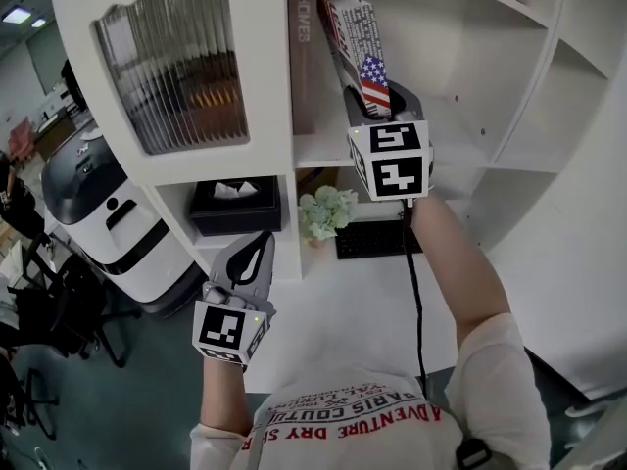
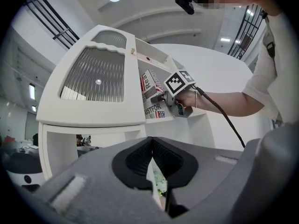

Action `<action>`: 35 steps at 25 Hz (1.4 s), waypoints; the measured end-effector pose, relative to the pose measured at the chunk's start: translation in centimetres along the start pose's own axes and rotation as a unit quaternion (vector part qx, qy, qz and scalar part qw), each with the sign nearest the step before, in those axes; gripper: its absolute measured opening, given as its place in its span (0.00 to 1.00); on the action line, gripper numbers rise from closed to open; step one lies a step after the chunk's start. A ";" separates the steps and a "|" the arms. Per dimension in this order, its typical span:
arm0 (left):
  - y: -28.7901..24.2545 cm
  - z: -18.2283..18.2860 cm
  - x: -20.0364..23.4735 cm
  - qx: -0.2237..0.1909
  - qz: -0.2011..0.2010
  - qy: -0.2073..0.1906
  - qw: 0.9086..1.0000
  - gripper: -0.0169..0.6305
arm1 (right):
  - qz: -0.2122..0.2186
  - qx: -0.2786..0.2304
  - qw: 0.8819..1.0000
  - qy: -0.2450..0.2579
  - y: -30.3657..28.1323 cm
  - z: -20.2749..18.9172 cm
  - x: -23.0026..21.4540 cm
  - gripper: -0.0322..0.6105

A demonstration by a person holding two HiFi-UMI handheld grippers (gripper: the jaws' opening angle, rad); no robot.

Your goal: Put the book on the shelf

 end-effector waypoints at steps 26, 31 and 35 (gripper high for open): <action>-0.7 -1.8 1.6 0.025 0.024 0.016 0.999 0.03 | 0.051 0.042 0.998 0.023 -5.8 0.2 0.3 0.49; -0.2 -1.1 0.9 0.017 0.018 0.014 1.000 0.03 | 0.037 -0.004 0.999 -0.004 -0.5 -0.3 0.5 0.49; 0.4 -0.9 -0.1 0.018 0.010 0.011 1.000 0.03 | 0.055 -0.012 0.998 -0.010 3.5 -1.6 1.2 0.48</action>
Point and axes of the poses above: the fingertips, and each gripper's own axes: y backward along the fingers, x to its left, z out of its top, the point moved 7 cm from there along y, backward along the fingers, and after that the axes turned 5 degrees about y, right-handed, at the moved point
